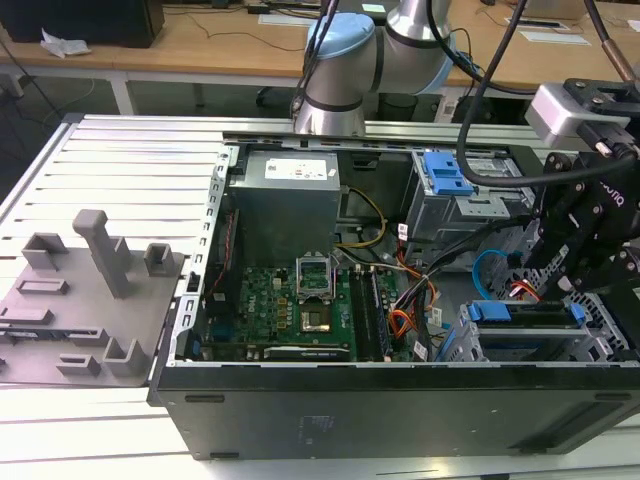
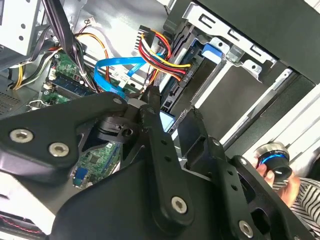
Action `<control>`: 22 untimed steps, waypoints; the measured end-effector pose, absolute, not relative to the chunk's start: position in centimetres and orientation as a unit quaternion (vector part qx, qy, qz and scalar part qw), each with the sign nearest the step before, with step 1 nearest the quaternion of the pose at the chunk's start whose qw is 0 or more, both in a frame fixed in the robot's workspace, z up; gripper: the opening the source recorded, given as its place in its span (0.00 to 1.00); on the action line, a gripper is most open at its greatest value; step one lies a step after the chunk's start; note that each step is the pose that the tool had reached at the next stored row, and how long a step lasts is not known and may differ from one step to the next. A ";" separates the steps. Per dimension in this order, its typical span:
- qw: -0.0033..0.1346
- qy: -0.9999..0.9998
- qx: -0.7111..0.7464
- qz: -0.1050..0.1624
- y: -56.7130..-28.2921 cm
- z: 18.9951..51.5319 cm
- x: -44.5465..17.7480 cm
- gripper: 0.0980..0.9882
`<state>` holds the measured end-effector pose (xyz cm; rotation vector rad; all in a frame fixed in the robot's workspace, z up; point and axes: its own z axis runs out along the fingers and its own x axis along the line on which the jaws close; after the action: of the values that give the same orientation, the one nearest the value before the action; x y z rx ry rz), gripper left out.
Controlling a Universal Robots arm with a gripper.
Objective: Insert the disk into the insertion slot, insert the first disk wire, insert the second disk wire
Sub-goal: 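Insert the second disk wire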
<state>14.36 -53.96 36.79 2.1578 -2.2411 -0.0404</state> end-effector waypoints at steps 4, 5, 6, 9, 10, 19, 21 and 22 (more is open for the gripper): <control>0.015 -0.720 0.693 -0.013 -53.9 36.8 14.6 0.36; 0.016 -0.720 0.693 -0.014 -53.8 36.8 15.5 0.36; 0.016 -0.720 0.693 -0.014 -53.6 36.8 15.8 0.36; 0.016 -0.720 0.693 -0.014 -53.1 36.8 15.8 0.36; 0.016 -0.720 0.693 -0.014 -52.7 36.8 15.8 0.36; 0.016 -0.720 0.693 -0.014 -50.9 36.8 15.8 0.36; 0.016 -0.720 0.693 -0.014 -50.8 36.8 15.8 0.36; 0.016 -0.720 0.693 -0.014 -50.8 36.8 15.8 0.36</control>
<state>15.82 -50.79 36.79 2.1561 -2.2395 -0.0438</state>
